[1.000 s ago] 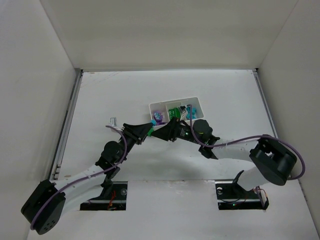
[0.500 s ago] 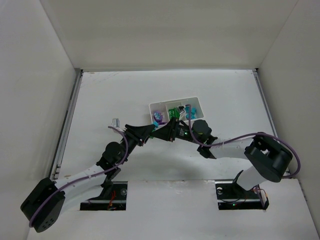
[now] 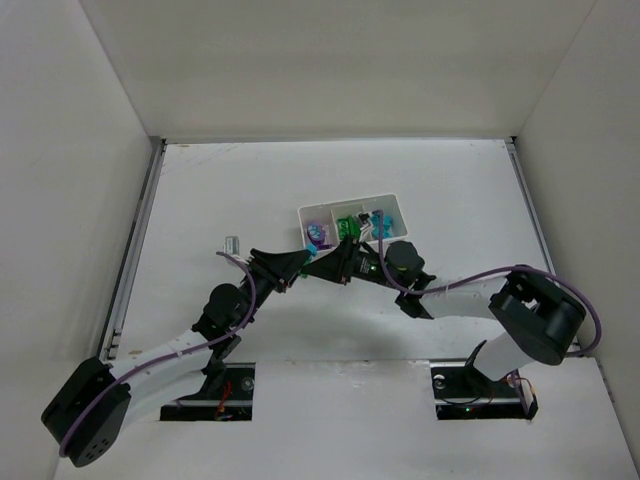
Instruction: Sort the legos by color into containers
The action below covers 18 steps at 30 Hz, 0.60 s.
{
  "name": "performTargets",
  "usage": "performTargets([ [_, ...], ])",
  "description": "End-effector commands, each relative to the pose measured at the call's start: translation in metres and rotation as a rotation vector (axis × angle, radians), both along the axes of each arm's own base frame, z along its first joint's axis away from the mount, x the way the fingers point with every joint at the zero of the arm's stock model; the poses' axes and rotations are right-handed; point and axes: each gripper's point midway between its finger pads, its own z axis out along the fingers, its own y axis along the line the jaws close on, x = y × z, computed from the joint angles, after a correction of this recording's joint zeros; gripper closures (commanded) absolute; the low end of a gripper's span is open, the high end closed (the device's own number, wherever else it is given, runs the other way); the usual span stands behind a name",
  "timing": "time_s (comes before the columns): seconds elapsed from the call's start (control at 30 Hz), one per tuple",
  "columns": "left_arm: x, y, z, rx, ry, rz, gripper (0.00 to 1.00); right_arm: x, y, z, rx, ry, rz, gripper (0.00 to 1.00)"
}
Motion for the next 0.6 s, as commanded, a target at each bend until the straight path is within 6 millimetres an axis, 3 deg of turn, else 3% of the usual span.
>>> performTargets([
  [0.0, 0.007, 0.013, 0.009, -0.001, -0.058, 0.062, 0.68, -0.006, -0.012, 0.017, 0.055, -0.064, 0.009, 0.6],
  [0.3, 0.017, 0.021, 0.007, 0.034, -0.065, 0.091, 0.7, -0.008, -0.033, 0.006, 0.028, -0.063, -0.003, 0.6],
  [0.4, 0.02, 0.02, 0.008, 0.037, -0.063, 0.086, 0.71, 0.008, -0.047, 0.007, 0.013, -0.065, -0.063, 0.59],
  [0.57, 0.021, 0.016, 0.008, 0.059, -0.071, 0.075, 0.71, 0.06, -0.077, 0.01, -0.094, -0.113, -0.26, 0.58],
])
